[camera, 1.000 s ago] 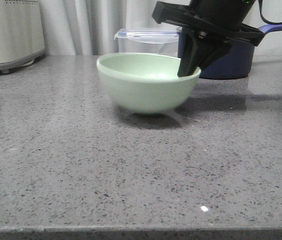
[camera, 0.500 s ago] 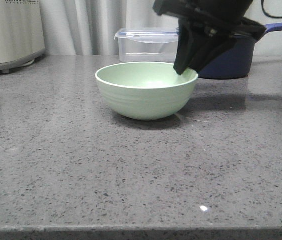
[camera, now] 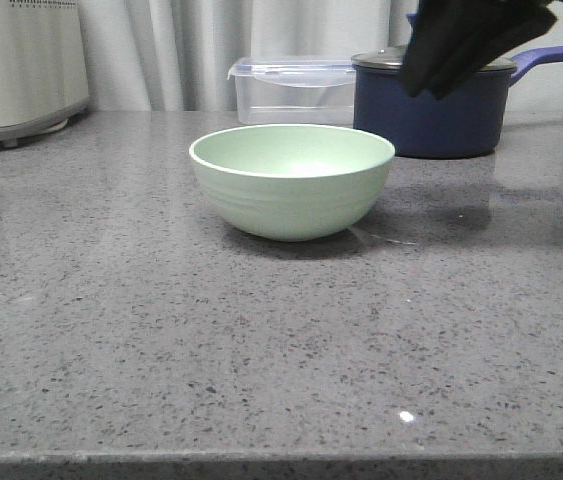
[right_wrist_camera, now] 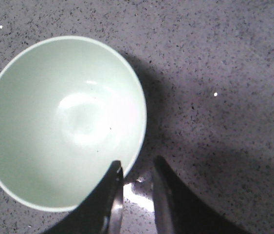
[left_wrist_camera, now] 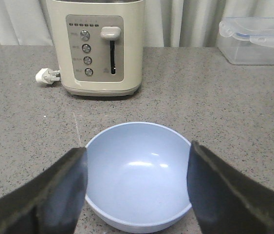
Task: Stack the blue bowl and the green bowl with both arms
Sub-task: 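Set the green bowl down and open the right gripper, then grasp the light blue bowl rim with the left gripper and lift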
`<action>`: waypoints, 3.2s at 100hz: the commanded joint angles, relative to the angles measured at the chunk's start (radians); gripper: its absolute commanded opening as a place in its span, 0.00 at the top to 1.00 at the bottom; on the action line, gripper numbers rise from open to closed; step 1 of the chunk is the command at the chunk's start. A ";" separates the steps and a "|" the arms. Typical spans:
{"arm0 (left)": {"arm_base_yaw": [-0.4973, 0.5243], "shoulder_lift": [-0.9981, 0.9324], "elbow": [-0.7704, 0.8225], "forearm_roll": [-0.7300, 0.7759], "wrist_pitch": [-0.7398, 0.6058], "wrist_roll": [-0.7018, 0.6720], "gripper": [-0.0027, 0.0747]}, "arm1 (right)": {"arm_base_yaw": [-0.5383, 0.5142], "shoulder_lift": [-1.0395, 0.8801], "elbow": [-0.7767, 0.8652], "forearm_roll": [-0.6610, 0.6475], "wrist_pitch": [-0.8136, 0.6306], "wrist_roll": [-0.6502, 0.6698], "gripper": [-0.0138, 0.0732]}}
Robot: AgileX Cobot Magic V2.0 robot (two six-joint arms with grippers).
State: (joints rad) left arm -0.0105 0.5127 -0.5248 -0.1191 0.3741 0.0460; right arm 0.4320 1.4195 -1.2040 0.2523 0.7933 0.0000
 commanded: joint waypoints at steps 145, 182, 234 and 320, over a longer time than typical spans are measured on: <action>0.002 0.010 -0.034 -0.008 -0.085 -0.009 0.40 | 0.077 0.009 0.176 0.096 -0.215 -0.018 0.88; 0.008 0.060 -0.072 -0.008 0.028 -0.009 0.40 | 0.077 0.012 0.176 0.096 -0.216 -0.018 0.88; 0.135 0.447 -0.342 0.016 0.235 -0.058 0.40 | 0.077 0.013 0.176 0.096 -0.216 -0.018 0.88; 0.155 0.762 -0.412 0.018 0.258 -0.058 0.59 | 0.077 0.013 0.176 0.096 -0.216 -0.018 0.88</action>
State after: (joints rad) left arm 0.1434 1.2962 -0.9019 -0.0956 0.6828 0.0000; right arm 0.5089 1.4631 -1.0022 0.3313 0.6141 0.0000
